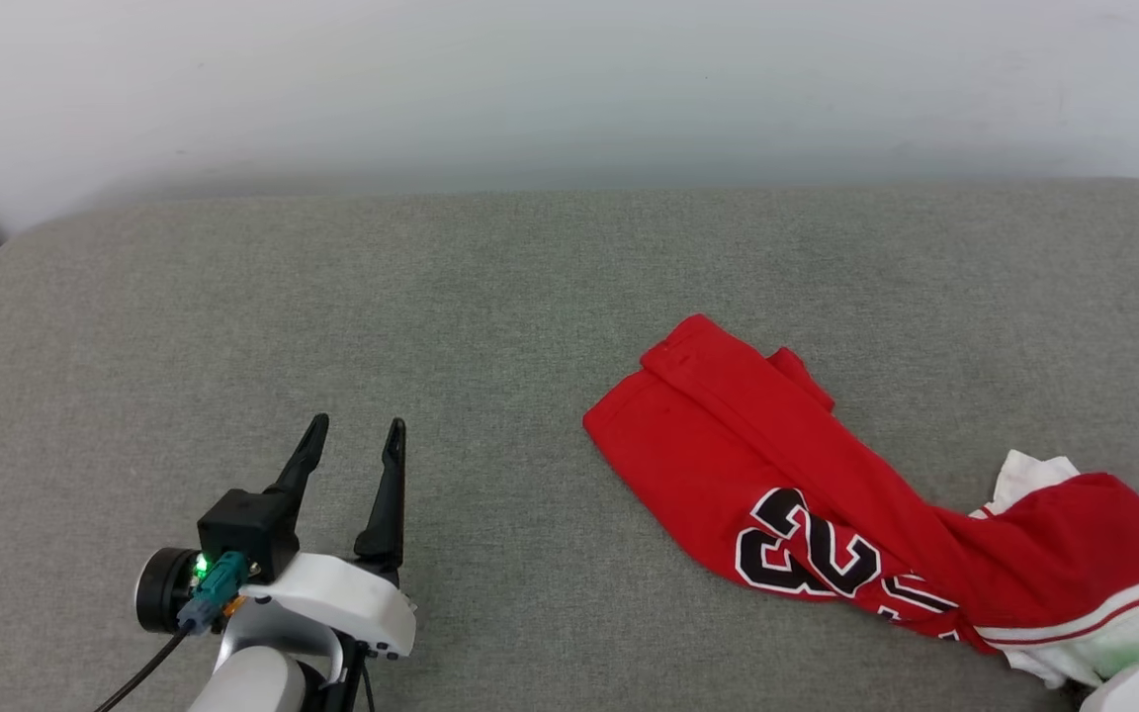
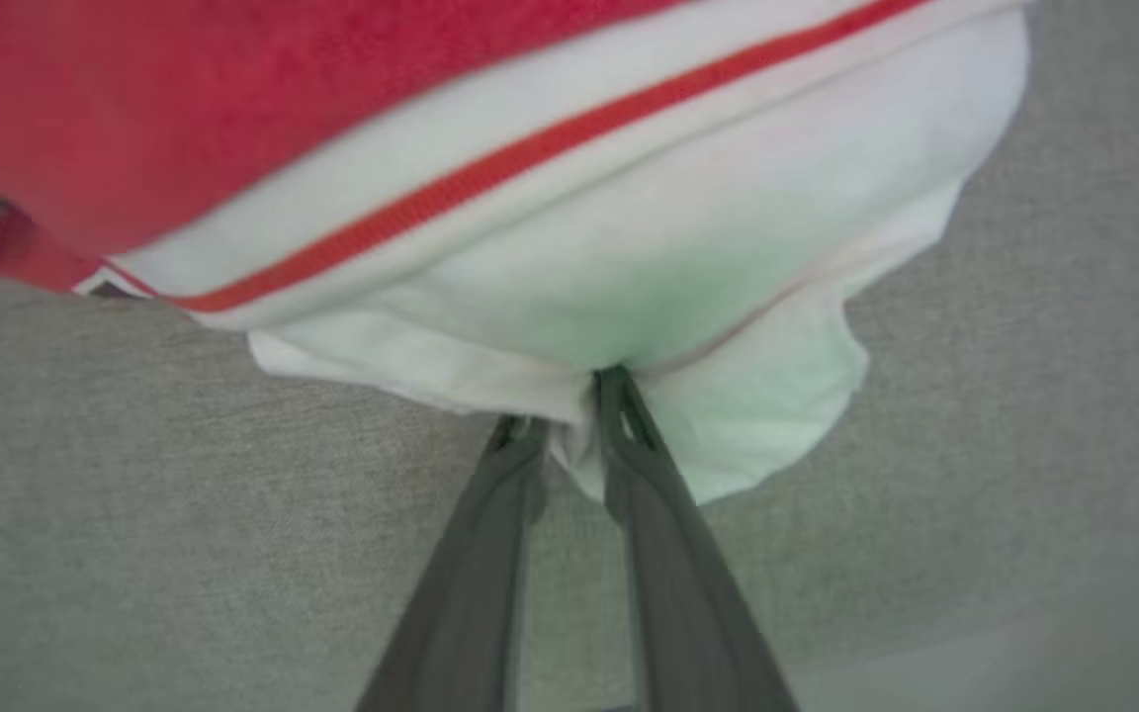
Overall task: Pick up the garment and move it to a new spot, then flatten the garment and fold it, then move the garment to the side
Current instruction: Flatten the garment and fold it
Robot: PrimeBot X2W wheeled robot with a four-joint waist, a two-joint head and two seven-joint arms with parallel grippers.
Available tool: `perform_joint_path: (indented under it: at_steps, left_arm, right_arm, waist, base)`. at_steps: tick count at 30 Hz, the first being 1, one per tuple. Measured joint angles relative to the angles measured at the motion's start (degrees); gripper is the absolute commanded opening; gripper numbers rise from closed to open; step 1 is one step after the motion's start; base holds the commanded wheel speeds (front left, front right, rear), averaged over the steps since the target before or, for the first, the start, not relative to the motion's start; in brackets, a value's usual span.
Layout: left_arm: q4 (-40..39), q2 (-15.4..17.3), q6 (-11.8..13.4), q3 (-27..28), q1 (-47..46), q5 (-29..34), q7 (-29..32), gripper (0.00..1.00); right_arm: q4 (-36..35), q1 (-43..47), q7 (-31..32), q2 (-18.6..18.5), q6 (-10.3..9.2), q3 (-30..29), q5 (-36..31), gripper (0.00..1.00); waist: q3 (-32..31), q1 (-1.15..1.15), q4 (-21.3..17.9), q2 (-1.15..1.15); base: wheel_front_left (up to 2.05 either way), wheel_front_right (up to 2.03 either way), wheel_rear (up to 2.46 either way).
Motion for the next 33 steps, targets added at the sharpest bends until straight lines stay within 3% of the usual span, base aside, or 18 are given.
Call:
perform_joint_path:
  at_steps: [5, 12, 22, 33]
  left_arm:
    - [-0.44, 0.6, 0.71, 0.55, 1.4, -0.56, 0.21, 1.0]
    - [-0.97, 1.01, 1.85, 0.91, 3.86, -1.47, 0.79, 1.0]
    - [-2.19, 1.47, 2.91, 0.65, 6.91, -2.18, 1.97, 1.0]
    - [-3.05, 2.09, 3.66, 0.16, 8.49, -2.5, 3.32, 1.0]
  right_arm:
    - [0.36, -0.39, -11.28, 3.3, 0.0, -2.75, 0.46, 1.0]
    - [-6.64, -0.96, -23.98, 5.45, -0.01, -3.04, 0.46, 1.0]
    - [-14.22, 0.43, -28.67, 6.81, -0.01, 2.59, -1.78, 1.0]
    - [-16.79, 1.3, -31.05, 7.25, -0.01, 9.03, -3.08, 1.0]
  waist:
    - [-0.68, 0.0, -0.74, 0.0]
    - [-3.03, 0.0, -1.13, 0.0]
    - [-6.04, 0.0, -0.4, 0.0]
    - [-7.43, 0.0, 0.45, 0.0]
  base:
    - [0.0, 0.0, 0.0]
    - [0.0, 0.0, 0.0]
    - [0.0, 0.0, 0.0]
    - [0.0, 0.0, 0.0]
